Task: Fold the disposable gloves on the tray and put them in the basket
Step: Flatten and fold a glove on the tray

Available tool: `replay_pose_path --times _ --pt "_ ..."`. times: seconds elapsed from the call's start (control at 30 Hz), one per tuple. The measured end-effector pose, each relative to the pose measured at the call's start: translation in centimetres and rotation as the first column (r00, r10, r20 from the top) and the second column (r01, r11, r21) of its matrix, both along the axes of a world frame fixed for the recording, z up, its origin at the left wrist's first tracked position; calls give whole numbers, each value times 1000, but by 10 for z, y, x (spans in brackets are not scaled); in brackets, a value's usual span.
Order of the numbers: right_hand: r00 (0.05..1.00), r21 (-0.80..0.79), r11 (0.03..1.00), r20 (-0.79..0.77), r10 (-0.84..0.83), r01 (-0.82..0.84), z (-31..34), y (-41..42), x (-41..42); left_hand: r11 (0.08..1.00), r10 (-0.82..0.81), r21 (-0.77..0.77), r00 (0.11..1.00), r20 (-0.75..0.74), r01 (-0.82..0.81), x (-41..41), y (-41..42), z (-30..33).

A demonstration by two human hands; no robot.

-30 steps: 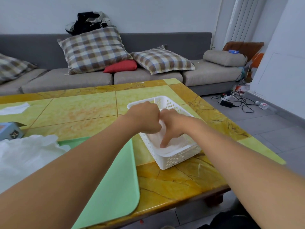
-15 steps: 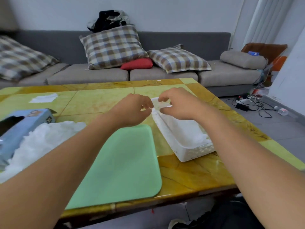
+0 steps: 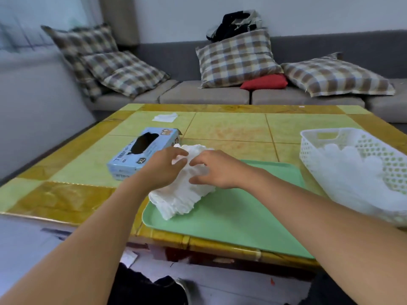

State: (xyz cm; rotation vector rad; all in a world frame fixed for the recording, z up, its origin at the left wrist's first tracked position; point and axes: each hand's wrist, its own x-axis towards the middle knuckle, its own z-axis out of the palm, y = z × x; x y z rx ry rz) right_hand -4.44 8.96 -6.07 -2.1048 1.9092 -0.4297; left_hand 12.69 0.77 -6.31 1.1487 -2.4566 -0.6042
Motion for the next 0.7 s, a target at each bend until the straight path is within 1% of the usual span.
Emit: replay_pose_path --times 0.07,0.13,0.17,0.23,0.4,0.47,0.57,0.7 --pt "1000 14 1000 9 -27 27 -9 -8 5 999 -54 4 998 -19 54 6 -4 -3" --pt "998 -11 999 39 -44 44 -16 -11 7 995 -82 56 994 -67 86 11 -8 -4" --pt "997 -26 998 66 -50 52 -19 -9 6 992 -87 90 994 -65 93 12 -10 -5" --pt "991 -23 998 127 -47 50 -23 -3 7 984 -110 143 994 5 109 15 -14 -6" --pt "996 -49 998 77 45 -41 -37 5 8 962 -240 186 947 214 202 21 -13 3" --pt "995 -60 997 85 57 -52 -36 4 4 954 -253 219 939 233 202 26 -14 7" --pt "993 8 997 84 78 -79 -30 7 -6 960 -244 188 946 213 206 28 -17 4" --pt "989 89 992 128 77 -89 -25 14 -26 965 -256 122 930 262 231 26 -17 3"
